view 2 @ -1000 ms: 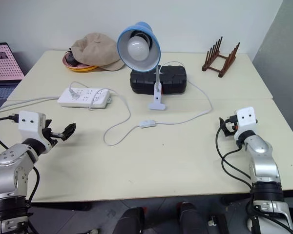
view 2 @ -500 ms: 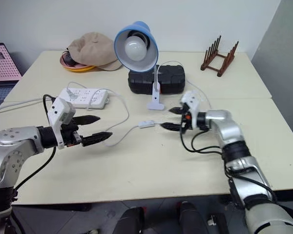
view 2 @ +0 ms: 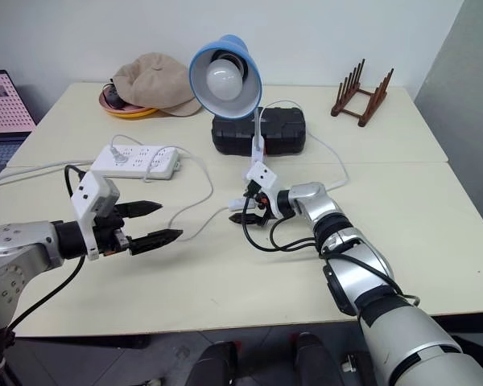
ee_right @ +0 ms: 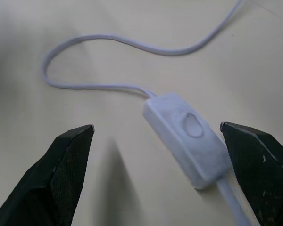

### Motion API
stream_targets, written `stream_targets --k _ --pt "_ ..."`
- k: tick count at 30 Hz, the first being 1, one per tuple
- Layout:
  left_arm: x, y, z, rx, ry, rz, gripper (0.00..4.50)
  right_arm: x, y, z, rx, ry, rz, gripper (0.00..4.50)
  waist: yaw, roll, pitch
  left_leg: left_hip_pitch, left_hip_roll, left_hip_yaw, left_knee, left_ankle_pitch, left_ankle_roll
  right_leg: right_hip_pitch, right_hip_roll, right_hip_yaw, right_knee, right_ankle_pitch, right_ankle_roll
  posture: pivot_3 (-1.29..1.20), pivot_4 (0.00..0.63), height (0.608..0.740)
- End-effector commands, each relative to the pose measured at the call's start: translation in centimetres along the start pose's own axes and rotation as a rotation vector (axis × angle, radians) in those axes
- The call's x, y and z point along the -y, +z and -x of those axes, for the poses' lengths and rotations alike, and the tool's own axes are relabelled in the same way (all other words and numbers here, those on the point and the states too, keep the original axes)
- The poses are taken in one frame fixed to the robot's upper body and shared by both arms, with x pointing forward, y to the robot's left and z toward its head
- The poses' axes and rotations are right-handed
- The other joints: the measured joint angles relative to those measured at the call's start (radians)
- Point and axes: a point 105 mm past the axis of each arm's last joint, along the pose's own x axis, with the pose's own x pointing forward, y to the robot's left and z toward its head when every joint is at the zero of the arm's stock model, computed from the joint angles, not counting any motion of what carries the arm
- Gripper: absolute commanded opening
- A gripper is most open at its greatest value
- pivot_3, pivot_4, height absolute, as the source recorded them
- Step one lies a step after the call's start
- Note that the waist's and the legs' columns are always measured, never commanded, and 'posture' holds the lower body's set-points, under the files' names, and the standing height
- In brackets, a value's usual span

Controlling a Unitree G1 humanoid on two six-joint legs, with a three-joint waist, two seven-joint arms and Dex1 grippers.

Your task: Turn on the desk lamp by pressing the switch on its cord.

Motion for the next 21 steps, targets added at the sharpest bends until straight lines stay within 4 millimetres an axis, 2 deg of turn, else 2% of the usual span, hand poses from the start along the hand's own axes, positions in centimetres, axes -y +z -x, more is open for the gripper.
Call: stream_targets --k 1,12,15,21 --pt "0.02 1.04 0.99 0.030 0.045 -0.036 4.50 0.88 0.43 0.72 0.017 -0.034 0.010 4.49 -0.001 0.000 0.000 0.000 0.000 0.000 0.000 0.000 0.000 0.000 0.000 0.000 0.000 0.000 0.000 0.00 0.150 0.740" --pt "-0.23 1.49 0.81 0.041 0.055 -0.044 4.50 -0.03 0.08 0.37 0.023 0.025 0.003 4.49 -0.001 0.000 0.000 0.000 0.000 0.000 0.000 0.000 0.000 0.000 0.000 0.000 0.000 0.000 0.000 0.00 0.150 0.740" --pt "-0.29 1.57 0.83 0.042 0.056 -0.049 4.50 -0.03 0.04 0.32 0.028 0.021 0.001 4.01 -0.005 0.000 0.000 0.000 0.000 0.000 0.000 0.000 0.000 0.000 0.000 0.000 0.000 0.000 0.000 0.00 0.150 0.740" --pt "-0.21 1.62 0.76 0.043 0.052 -0.050 4.50 0.07 -0.13 0.53 0.036 0.020 -0.006 2.48 -0.009 0.000 0.000 0.000 0.000 0.000 0.000 0.000 0.000 0.000 0.000 0.000 0.000 0.000 0.000 0.00 0.150 0.740"
